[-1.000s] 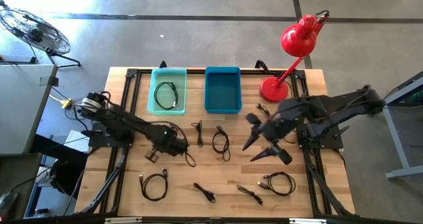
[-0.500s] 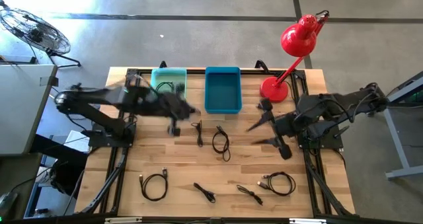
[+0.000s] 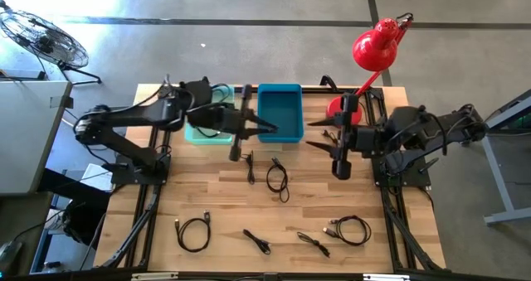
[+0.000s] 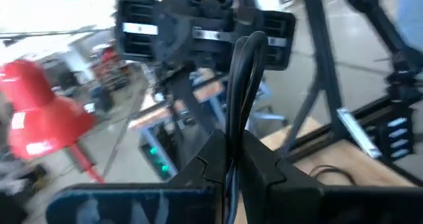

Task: Pick & Place USB Port
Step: Put the black USB cable into the blue bin

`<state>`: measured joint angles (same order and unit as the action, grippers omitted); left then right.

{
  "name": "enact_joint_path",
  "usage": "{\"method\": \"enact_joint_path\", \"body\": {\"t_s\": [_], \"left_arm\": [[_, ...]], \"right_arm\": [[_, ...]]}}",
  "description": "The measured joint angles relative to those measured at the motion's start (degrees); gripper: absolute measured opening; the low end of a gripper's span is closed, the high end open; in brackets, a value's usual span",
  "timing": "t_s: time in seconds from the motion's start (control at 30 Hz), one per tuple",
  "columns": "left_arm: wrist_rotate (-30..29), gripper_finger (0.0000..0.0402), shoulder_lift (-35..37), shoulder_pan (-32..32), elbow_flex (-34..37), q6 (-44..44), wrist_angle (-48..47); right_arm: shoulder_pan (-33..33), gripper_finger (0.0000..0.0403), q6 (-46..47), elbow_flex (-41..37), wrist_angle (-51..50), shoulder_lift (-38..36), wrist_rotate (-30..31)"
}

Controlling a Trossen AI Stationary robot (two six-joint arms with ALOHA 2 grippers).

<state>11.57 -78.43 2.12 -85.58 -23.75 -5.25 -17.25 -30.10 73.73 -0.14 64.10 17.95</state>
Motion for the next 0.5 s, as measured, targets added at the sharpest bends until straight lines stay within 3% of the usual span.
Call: {"method": "enact_joint_path", "body": {"t_s": [0.23,0.5], "left_arm": [[8.1,0.0012,-4.1,4.7,0.0,4.5,5.3],[12.1,0.0012,-5.8,5.4,0.0,4.9,8.8]], "right_arm": [[1.7,0.0173,0.9,0.0,0.1,2.0,-1.2],[3.8,0.0173,1.5,0.0,0.0,4.4,-1.8]]}}
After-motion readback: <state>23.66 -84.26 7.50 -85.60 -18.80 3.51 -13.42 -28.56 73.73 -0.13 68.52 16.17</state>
